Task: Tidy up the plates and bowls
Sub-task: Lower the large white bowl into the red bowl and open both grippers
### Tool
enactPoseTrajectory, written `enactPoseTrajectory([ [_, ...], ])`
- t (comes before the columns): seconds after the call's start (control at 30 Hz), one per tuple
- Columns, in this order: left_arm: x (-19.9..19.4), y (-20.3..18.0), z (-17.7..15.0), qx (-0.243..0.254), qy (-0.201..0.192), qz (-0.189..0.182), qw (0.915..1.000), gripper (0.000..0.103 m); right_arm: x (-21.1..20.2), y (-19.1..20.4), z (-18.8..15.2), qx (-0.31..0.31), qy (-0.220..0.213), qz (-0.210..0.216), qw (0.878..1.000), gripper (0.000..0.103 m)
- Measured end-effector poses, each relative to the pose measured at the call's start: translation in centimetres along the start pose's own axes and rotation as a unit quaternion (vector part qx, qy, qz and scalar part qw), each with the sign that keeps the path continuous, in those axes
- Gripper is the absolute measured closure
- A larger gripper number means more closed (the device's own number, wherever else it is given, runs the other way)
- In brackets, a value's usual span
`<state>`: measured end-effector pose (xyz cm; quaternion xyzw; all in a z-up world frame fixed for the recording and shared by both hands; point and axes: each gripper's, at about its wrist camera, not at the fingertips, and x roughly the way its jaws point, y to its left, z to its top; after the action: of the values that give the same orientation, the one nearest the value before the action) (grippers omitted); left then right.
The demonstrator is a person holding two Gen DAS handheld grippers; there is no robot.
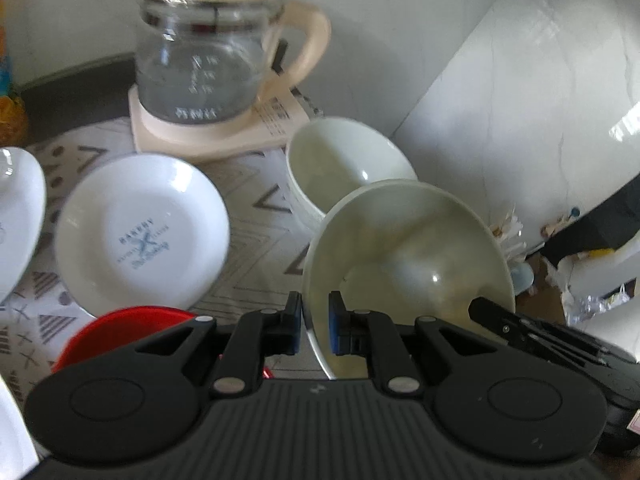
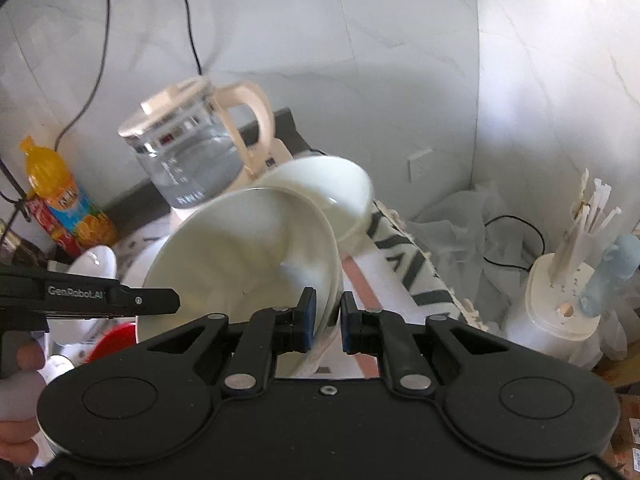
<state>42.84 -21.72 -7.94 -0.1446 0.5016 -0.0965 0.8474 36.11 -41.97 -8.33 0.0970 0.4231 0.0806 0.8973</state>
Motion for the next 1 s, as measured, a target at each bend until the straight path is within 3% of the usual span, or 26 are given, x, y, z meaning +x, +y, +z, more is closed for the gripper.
enactPoseTrajectory([
  [0.13,-1.5,0.3,0.2,-0.001,-0.012,0.009,0.9999,0.091,-1.0,1.4,0.5,-0.022,-0.02,0.001,1.0,0.09],
  [0.43,-3.9,1.9,-0.6,0.005,-0.018,0.008,0.9998,0.091,-2.6,4.0,0.0,-0.009,-0.034,0.004,0.999,0.09],
  [1.0,-7.2,7.1,-3.2,-0.016,-0.013,0.011,0.9997,0.091,-2.2,8.8,-3.5,-0.004,0.007,0.0,1.0,0.088],
])
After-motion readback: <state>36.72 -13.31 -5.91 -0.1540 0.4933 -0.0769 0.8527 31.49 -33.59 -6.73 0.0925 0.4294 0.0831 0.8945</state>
